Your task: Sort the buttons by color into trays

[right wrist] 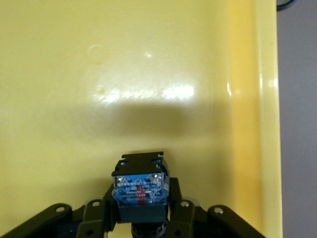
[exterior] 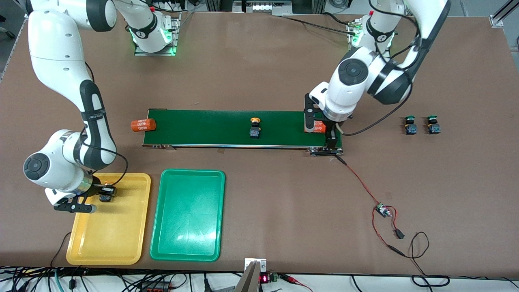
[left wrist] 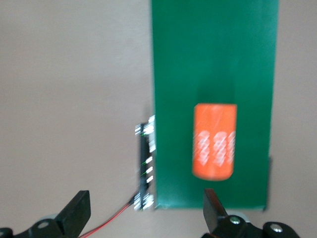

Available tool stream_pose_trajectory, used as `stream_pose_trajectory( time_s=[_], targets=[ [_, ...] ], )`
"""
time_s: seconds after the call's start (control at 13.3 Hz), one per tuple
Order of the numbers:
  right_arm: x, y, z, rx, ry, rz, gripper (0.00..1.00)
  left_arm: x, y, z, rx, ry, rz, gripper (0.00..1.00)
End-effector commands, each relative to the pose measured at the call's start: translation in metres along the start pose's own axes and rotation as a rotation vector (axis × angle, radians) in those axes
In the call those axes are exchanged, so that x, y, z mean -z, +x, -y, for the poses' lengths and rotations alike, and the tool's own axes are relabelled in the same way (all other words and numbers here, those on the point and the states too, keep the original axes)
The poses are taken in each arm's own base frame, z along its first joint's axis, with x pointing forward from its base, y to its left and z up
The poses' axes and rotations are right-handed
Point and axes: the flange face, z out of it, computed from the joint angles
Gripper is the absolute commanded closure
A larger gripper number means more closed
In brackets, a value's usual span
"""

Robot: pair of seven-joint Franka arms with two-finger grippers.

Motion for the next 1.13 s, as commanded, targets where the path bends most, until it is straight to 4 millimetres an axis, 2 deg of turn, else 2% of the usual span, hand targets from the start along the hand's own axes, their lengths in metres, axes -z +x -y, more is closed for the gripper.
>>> stream_pose_trajectory(
  time_s=[0.0,0.08,0.15,0.3,0.38,0.6,0.68,0.9,1.05],
  targets=[
    [0.0,0.007,-0.005,0.016,0.004,-0.021,0.09,0.005,-0.063,0.033,0.04,0.018,0.034,0.0],
    [0.01,0.009,0.0,0.018,0.011,-0.029,0.0,0.003,-0.082,0.039,0.07,0.016,0.04,0.0],
    [0.024,0.013,0.004,0.026,0.013,-0.044,0.0,-0.001,-0.105,0.045,0.105,0.011,0.049,0.0],
    [0.065,0.015,0.016,0.04,0.035,-0.023,0.0,-0.007,-0.151,0.056,0.186,0.0,0.064,0.0],
    [0.09,0.013,0.027,0.048,0.054,0.015,0.0,-0.01,-0.166,0.057,0.219,-0.015,0.074,0.0],
    [0.151,-0.002,0.06,0.066,0.087,0.115,0.0,-0.018,-0.202,0.057,0.344,-0.064,0.114,0.0],
    [0.164,-0.013,0.081,0.066,0.097,0.177,0.0,-0.023,-0.213,0.055,0.413,-0.088,0.13,0.0],
    [0.194,-0.043,0.167,0.019,0.049,0.266,0.0,-0.034,-0.263,0.05,0.707,-0.145,0.152,0.0],
    [0.198,-0.065,0.234,-0.035,0.019,0.279,0.0,-0.044,-0.293,0.042,0.928,-0.187,0.152,0.0]
  ],
)
